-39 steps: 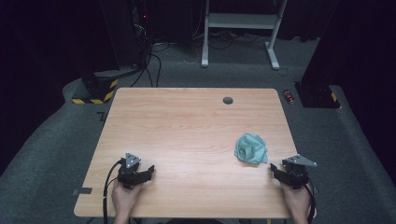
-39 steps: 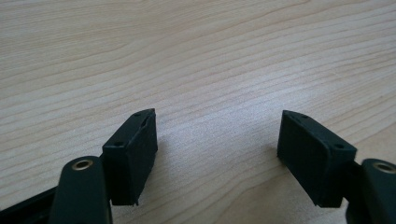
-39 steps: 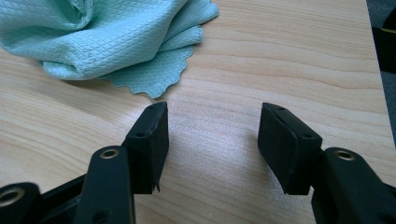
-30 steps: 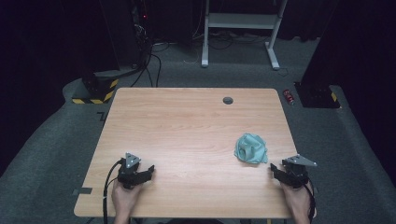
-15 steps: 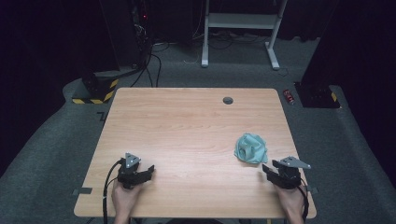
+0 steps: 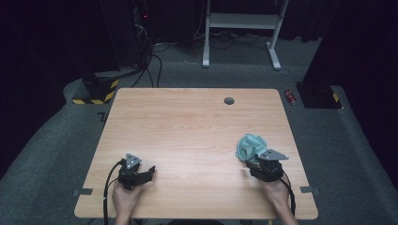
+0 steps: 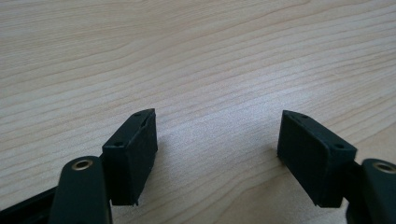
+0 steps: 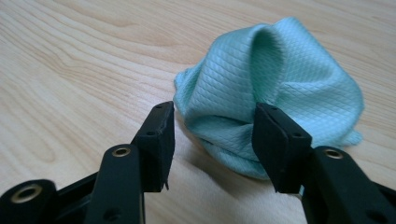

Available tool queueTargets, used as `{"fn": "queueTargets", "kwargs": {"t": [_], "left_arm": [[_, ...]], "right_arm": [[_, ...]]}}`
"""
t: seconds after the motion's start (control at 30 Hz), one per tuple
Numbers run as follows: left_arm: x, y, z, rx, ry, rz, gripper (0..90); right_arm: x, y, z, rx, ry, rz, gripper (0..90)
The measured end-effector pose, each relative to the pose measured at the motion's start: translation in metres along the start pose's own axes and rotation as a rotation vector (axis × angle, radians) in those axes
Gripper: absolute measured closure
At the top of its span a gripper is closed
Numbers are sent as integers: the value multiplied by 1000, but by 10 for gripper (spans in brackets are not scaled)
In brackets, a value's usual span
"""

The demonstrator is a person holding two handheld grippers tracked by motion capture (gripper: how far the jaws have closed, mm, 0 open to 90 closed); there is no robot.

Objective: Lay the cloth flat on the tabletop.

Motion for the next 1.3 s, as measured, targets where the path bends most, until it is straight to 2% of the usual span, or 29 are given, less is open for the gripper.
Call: {"fn": "queueTargets", "kwargs": {"t": [0.2, 0.3, 0.37, 0.43, 0.73, 0.77, 1.1, 1.13, 1.17, 1.27, 1.3], "left_arm": [[0, 0, 0, 2, -1, 0, 288], [0, 0, 0, 2, 0, -1, 288], [0, 0, 0, 2, 0, -1, 288], [0, 0, 0, 2, 0, -1, 288], [0, 0, 0, 2, 0, -2, 288], [0, 0, 0, 3, 0, -2, 288], [0, 0, 0, 0, 0, 1, 287], [0, 0, 0, 0, 0, 1, 287], [0, 0, 0, -1, 4, 2, 286], [0, 0, 0, -1, 5, 3, 286], [0, 0, 0, -1, 5, 3, 287]], "right_arm": [[2, 13, 5, -30, 0, -7, 495], [3, 19, 5, -44, -6, -34, 624], [3, 20, 4, -45, -16, -38, 750], [3, 21, 4, -45, -19, -34, 824], [-9, 23, 16, -25, -63, 19, 857], [-15, 24, 22, -18, -80, 37, 857], [-55, 41, 55, 26, -129, 155, 858], [-55, 41, 55, 26, -129, 155, 858], [-65, 45, 62, 36, -138, 177, 858], [-81, 49, 72, 49, -161, 208, 858], [-81, 49, 72, 49, -161, 208, 858]]}}
Point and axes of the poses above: each handheld gripper's, and its own axes: y roughly forward along the jaws, z roughly out of its top, x roughly to its right, the point moved 6 cm from there along y, roughly forward along the jaws, and after that the axes turned 8 degrees about -y, right-handed, at the moved point
